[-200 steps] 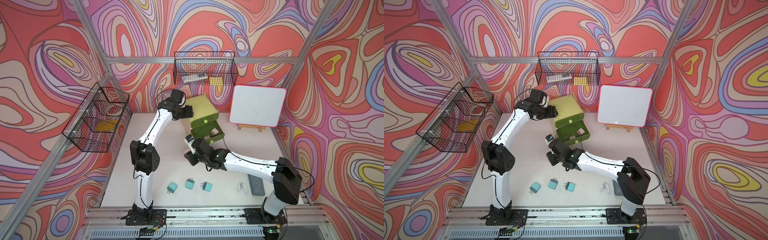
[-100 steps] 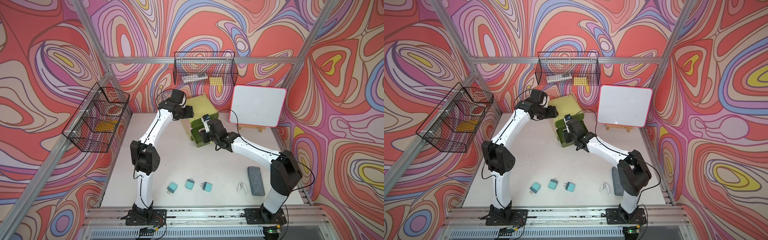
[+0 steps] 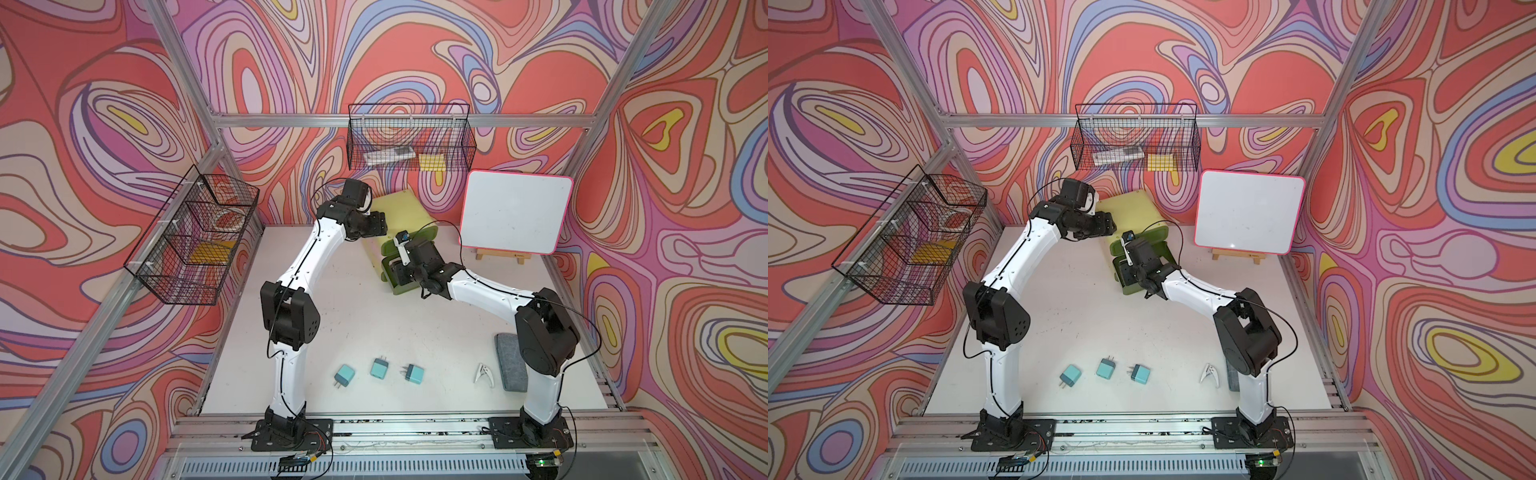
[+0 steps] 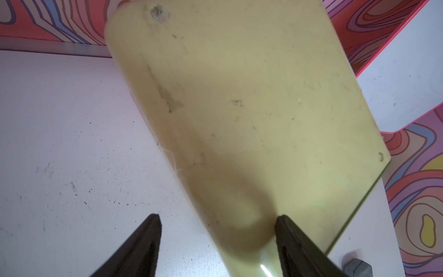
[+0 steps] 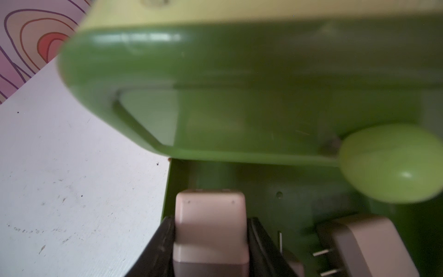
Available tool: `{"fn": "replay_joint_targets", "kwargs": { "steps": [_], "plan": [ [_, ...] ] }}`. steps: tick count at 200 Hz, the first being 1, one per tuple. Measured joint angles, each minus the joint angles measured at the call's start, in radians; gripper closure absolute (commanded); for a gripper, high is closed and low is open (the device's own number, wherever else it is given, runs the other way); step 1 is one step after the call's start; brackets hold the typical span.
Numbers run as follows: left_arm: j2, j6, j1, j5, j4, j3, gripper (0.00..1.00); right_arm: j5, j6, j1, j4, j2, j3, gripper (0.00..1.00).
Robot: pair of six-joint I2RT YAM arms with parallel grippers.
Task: Place the plugs into the drawer by color
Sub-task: Place the plug in the drawer.
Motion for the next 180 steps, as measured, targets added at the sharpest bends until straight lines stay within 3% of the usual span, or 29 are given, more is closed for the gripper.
{"fn": "replay_joint_targets", "kwargs": {
  "steps": [180],
  "plan": [
    [0.0,0.0,0.0,0.0,0.0,0.0,0.25,-0.025,0.028,-0.001,0.053,0.088,0.068,0.6]
  ]
}}
